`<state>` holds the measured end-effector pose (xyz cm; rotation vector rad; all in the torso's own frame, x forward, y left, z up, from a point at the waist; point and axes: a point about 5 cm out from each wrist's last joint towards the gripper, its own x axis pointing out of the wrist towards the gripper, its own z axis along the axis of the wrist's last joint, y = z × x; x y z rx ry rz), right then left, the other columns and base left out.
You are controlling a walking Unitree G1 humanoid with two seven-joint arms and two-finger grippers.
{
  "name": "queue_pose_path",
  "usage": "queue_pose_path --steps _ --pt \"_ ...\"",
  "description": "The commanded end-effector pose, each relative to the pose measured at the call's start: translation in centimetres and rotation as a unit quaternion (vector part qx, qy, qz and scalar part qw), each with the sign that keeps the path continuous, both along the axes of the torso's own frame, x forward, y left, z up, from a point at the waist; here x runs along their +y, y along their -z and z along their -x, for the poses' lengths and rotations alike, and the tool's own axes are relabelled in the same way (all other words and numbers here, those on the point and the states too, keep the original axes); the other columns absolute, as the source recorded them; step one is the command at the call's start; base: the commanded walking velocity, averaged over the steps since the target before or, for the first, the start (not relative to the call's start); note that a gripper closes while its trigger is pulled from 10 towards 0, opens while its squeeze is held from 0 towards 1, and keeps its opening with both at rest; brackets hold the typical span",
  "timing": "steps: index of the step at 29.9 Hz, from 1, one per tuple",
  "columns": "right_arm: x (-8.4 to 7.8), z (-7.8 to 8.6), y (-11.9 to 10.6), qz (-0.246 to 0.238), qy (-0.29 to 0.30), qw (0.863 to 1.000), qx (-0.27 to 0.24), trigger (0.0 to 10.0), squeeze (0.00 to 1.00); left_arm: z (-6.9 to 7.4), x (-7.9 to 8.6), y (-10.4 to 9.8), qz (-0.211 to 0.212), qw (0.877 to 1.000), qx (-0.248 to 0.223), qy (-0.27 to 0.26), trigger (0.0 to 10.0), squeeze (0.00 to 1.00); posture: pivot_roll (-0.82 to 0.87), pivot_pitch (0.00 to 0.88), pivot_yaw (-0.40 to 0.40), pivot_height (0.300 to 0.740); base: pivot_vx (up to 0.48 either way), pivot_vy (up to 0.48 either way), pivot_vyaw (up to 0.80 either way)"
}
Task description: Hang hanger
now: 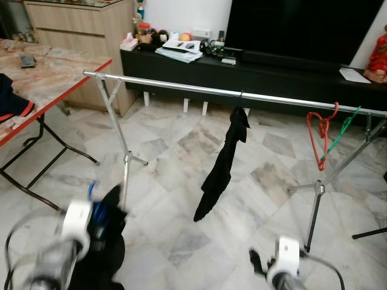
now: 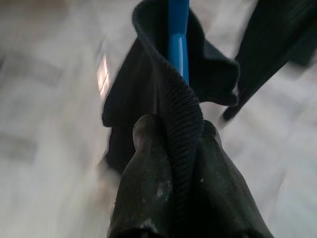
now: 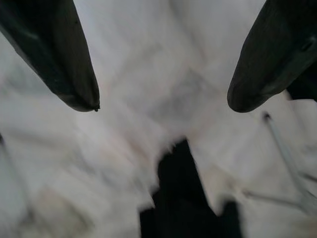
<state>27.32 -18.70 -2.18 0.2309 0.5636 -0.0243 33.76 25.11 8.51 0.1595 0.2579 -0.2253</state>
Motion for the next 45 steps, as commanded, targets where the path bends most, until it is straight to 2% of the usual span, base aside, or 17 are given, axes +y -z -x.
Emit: queue_pose_path --steps 1,2,4,5,6,7,8,11,12,16,20,23,28,33,36,44,45 --pt "-0.2 0.4 0.1 -0.011 -0.012 1.0 -0.016 10.0 0.0 -0.8 -2.8 -1.4 0.01 0.997 -0.036 0.074 10.0 0.0 0.12 0.048 -0.082 0.74 0.0 0.0 0.0" --pt "-0.2 0.4 0.1 -0.011 -0.012 1.0 -0.016 10.0 0.0 -0.8 -2.8 -1.4 0.01 0.997 -0.036 0.074 10.0 0.0 0.12 0.048 -0.082 0.74 0.0 0.0 0.0" --pt "0.3 0.1 -0.4 -0.021 -0.053 0.997 -0.042 10.0 0.0 -0.6 -6.0 -2.3 0.014 0.988 -0.064 0.139 10.0 0.0 0.11 0.043 -0.08 0.74 0.0 0.0 0.0" --pt "0.4 0.0 -0.5 -0.02 -0.062 0.997 -0.046 10.0 0.0 -0.6 -6.4 -2.4 0.019 0.987 -0.063 0.149 10.0 0.0 0.1 0.043 -0.08 0.74 0.0 0.0 0.0" --pt "0.6 -1.7 -2.3 -0.02 -0.081 0.993 -0.087 10.0 0.0 -0.5 -7.1 -2.5 0.021 0.984 -0.063 0.163 10.0 0.0 0.1 0.043 -0.08 0.74 0.0 0.0 0.0" --pt "0.9 -4.1 -5.2 -0.016 -0.115 0.982 -0.151 10.0 0.0 -0.3 -8.4 -2.7 0.027 0.979 -0.062 0.191 10.0 0.0 0.1 0.044 -0.079 0.74 0.0 0.0 0.0" --pt "1.0 -4.6 -5.9 -0.015 -0.126 0.978 -0.168 10.0 0.0 -0.2 -8.8 -2.8 0.031 0.977 -0.061 0.2 10.0 0.0 0.1 0.041 -0.078 0.74 0.0 0.0 0.0" --pt "1.1 -4.7 -6.4 -0.01 -0.142 0.972 -0.186 10.0 0.0 -0.1 -9.6 -2.9 0.033 0.974 -0.059 0.216 10.0 0.0 0.1 0.042 -0.077 0.74 0.0 0.0 0.0" --pt "1.4 -4.9 -7.4 -0.018 -0.175 0.959 -0.223 10.0 0.0 0.3 -11.0 -3.1 0.032 0.965 -0.052 0.253 10.0 0.0 0.09 0.044 -0.074 0.74 0.0 0.0 0.0" --pt "2.2 -4.5 -8.4 -0.039 -0.246 0.932 -0.265 10.0 0.0 0.8 -12.7 -3.9 0.043 0.955 -0.054 0.288 10.0 0.0 0.09 0.046 -0.071 0.74 0.0 0.0 0.0" --pt "2.5 -3.6 -8.0 -0.057 -0.3 0.916 -0.26 10.0 0.0 0.7 -14.0 -4.7 0.054 0.951 -0.056 0.3 10.0 0.0 0.08 0.046 -0.07 0.74 0.0 0.0 0.0" --pt "2.2 -3.3 -7.8 -0.056 -0.304 0.916 -0.255 10.0 0.0 0.7 -14.5 -5.1 0.056 0.948 -0.063 0.307 10.0 0.0 0.08 0.045 -0.071 0.74 0.0 0.0 0.0" --pt "1.1 -3.2 -7.1 -0.014 -0.271 0.934 -0.233 10.0 0.0 1.2 -16.1 -6.8 0.067 0.938 -0.074 0.331 10.0 0.0 0.08 0.049 -0.075 0.74 0.0 0.0 0.0" --pt "0.9 -3.6 -7.1 0.003 -0.239 0.943 -0.231 10.0 0.0 2.1 -17.2 -7.7 0.072 0.924 -0.082 0.368 10.0 0.0 0.08 0.048 -0.075 0.74 0.0 0.0 0.0" --pt "0.9 -3.8 -6.8 -0.002 -0.211 0.952 -0.223 10.0 0.0 2.6 -17.6 -8.0 0.073 0.92 -0.08 0.377 10.0 0.0 0.08 0.05 -0.075 0.74 0.0 0.0 0.0" --pt "1.4 -4.0 -6.8 -0.005 -0.198 0.954 -0.226 10.0 0.0 3.5 -18.1 -8.2 0.084 0.913 -0.073 0.391 10.0 0.0 0.09 0.047 -0.076 0.74 0.0 0.0 0.0" --pt "1.4 -4.0 -6.9 -0.005 -0.196 0.954 -0.228 4.9 0.0 3.5 -18.1 -8.2 0.083 0.914 -0.071 0.391 10.0 0.0 0.09 0.048 -0.075 0.74 0.0 0.0 0.0"
